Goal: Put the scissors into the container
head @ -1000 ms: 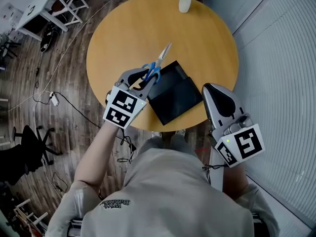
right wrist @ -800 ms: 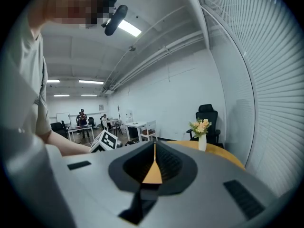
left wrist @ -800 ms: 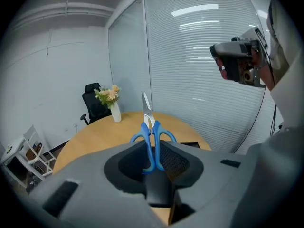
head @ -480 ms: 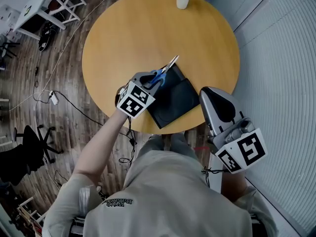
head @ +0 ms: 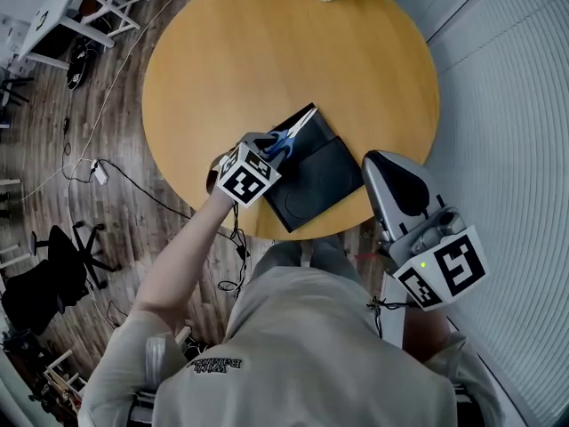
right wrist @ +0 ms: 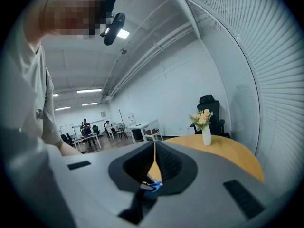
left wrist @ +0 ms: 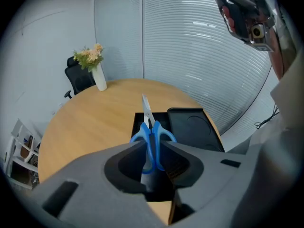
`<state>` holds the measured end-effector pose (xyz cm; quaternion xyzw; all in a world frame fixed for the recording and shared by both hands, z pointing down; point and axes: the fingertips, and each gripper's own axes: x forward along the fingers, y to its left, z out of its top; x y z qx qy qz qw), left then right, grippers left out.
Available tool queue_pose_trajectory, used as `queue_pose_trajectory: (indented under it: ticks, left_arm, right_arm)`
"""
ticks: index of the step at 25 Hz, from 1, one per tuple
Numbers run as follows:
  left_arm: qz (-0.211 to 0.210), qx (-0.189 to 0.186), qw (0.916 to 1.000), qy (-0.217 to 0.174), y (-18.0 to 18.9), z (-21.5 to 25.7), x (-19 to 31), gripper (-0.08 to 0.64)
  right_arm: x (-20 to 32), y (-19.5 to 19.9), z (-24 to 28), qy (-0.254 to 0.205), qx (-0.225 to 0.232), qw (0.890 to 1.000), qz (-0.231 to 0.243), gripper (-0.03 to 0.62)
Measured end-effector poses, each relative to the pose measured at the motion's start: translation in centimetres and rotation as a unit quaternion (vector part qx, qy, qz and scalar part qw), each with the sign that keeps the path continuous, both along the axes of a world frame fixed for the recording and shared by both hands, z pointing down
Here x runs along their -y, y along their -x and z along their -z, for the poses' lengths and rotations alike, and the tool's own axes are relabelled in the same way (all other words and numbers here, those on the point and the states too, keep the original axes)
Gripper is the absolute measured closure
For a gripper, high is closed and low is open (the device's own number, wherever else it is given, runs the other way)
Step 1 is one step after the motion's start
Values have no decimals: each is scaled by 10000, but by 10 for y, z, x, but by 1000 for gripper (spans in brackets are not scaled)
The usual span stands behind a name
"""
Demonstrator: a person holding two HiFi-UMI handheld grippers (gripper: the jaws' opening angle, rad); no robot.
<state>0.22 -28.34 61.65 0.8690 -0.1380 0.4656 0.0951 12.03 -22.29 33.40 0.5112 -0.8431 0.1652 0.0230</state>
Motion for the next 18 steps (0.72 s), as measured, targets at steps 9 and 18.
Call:
queue_pose_trajectory:
  ticks: [9,18]
  left_arm:
    - [-315,672,9967,337,10,-41,-17,468]
    - [-703,1590,9836,469,25,-83,-22,468]
  right_arm:
    - [-3,15,-30,334,198,9992,111,561]
    - [-3,26,-57,616,413,9971,197,561]
